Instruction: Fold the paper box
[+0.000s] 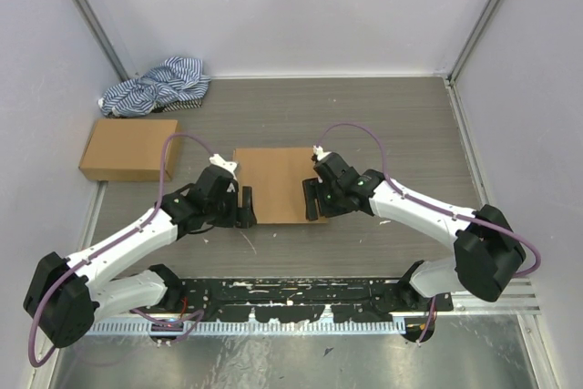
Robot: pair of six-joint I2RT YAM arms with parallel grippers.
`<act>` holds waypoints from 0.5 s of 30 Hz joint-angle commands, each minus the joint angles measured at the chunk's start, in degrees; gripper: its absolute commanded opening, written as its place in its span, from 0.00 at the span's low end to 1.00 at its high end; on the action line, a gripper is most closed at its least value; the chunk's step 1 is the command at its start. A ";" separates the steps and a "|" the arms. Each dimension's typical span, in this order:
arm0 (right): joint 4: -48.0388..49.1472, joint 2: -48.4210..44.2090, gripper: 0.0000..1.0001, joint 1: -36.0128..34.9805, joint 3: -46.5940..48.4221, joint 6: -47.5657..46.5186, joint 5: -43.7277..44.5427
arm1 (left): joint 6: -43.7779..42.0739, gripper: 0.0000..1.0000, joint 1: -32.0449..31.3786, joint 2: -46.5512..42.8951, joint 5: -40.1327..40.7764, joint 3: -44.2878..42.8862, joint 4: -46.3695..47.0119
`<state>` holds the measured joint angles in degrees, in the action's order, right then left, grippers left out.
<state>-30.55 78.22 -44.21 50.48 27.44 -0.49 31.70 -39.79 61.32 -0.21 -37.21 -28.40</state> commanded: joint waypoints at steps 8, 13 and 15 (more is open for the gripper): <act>-1.54 -3.59 0.67 -0.44 4.01 1.74 -0.23 | 2.28 0.80 -0.19 -1.79 -1.22 -3.58 -3.42; -1.89 -3.66 0.67 -0.44 4.32 1.66 -0.68 | 2.46 0.80 -0.12 -2.15 -1.71 -3.99 -3.91; -1.98 -3.74 0.67 -0.45 4.23 1.65 -0.97 | 2.68 0.80 -0.17 -2.14 -2.09 -4.00 -3.80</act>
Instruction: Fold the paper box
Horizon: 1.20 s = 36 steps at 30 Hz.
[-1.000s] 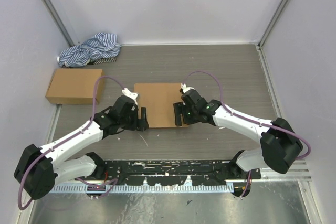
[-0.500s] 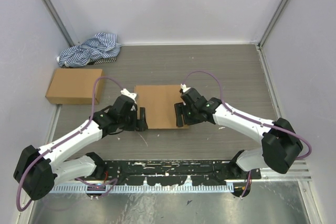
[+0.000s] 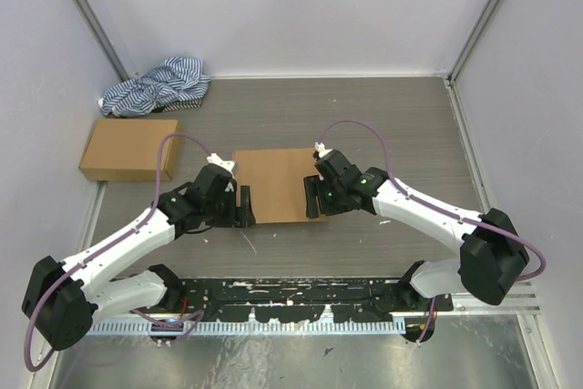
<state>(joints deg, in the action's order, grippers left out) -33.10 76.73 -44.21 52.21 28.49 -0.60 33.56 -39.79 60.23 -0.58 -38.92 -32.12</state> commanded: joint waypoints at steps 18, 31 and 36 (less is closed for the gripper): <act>-1.35 -2.46 0.67 -0.42 4.02 0.52 -2.50 | 1.33 0.80 -0.20 -0.96 -3.26 -4.50 -2.44; 0.35 -0.70 0.67 -0.44 2.05 0.42 -3.09 | 1.67 0.80 -0.19 0.16 -4.87 -2.68 -0.70; 2.21 0.79 0.67 -0.37 0.11 0.16 -2.30 | 1.79 0.80 -0.20 0.89 -4.76 -1.22 0.92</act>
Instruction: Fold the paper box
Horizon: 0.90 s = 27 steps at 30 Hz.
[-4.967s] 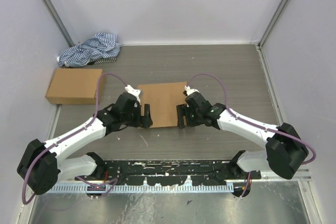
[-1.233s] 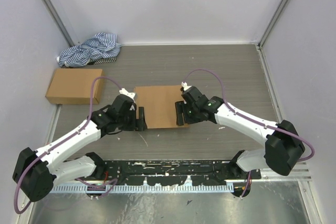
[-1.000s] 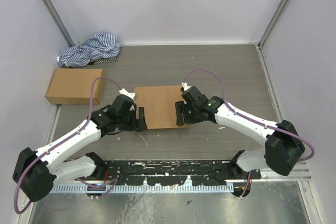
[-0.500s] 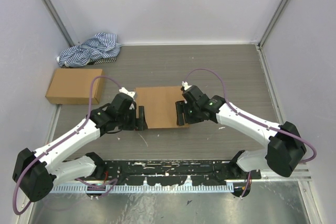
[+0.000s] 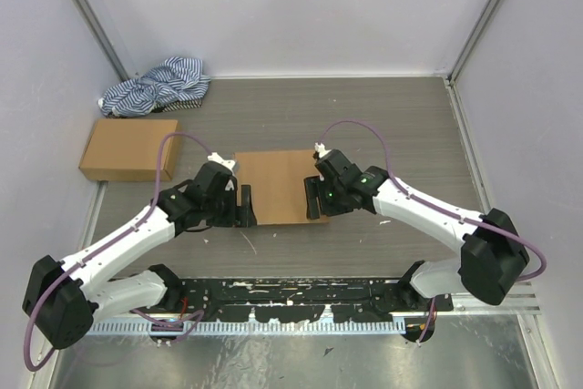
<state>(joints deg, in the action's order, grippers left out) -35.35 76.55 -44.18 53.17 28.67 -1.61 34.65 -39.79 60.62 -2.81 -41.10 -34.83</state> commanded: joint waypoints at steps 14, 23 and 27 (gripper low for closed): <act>6.96 3.83 0.66 -0.39 -2.73 -0.58 1.45 | 0.07 0.79 -0.18 4.15 -0.28 3.84 6.27; 8.02 5.77 0.66 -0.42 -3.56 -0.72 5.04 | -0.30 0.74 -0.18 7.98 3.45 6.89 8.75; 8.94 5.80 0.66 -0.42 -4.39 -0.79 7.45 | -0.29 0.71 -0.14 8.29 5.76 7.36 8.72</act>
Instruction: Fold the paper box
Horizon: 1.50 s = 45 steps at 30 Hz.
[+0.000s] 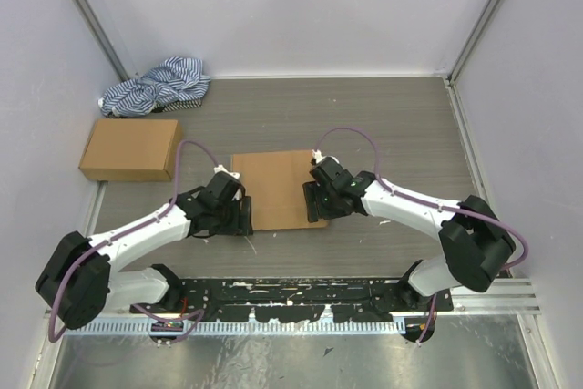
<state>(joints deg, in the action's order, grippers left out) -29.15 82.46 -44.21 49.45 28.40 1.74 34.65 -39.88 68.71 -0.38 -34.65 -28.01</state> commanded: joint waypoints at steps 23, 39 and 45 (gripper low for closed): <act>-7.00 -2.33 0.66 0.94 19.75 -7.73 8.92 | 2.39 0.29 -0.07 -18.17 2.26 -0.18 -8.01; 5.17 -9.33 0.83 7.30 -1.80 -7.65 4.19 | 4.37 0.77 -0.10 -12.45 -1.56 6.64 15.97; 9.79 -9.51 0.83 7.91 -5.14 -6.96 1.35 | 4.50 0.76 -0.05 -8.62 -2.12 6.62 18.59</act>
<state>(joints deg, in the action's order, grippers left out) -26.04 74.50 -36.62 45.69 21.10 5.61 39.09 -39.88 58.72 -1.61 -28.71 -14.55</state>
